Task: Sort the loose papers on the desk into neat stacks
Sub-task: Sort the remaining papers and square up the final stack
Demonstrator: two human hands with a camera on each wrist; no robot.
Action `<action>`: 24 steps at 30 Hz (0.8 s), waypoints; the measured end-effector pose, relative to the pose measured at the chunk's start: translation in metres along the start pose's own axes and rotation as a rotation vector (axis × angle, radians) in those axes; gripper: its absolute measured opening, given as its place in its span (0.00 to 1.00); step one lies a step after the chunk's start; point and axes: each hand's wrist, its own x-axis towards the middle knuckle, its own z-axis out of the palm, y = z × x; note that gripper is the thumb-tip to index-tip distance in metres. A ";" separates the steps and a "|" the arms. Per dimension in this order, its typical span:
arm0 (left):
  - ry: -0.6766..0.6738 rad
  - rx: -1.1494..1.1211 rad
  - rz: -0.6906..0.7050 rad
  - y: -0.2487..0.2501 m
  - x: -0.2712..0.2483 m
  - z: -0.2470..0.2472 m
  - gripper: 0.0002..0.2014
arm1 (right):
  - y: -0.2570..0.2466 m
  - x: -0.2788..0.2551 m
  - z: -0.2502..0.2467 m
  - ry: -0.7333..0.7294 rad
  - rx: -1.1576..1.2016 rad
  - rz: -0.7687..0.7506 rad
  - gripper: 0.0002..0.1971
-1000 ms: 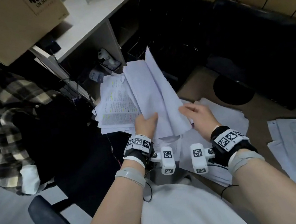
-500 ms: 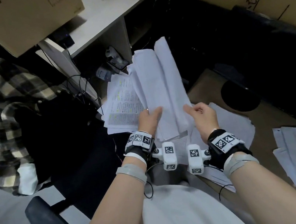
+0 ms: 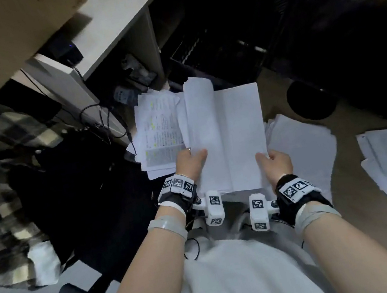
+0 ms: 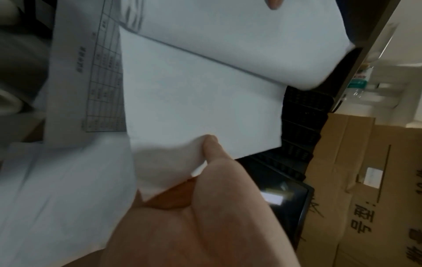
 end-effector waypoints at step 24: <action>0.182 0.202 -0.038 0.001 -0.039 0.195 0.19 | 0.129 0.108 -0.154 -0.084 -0.183 0.347 0.36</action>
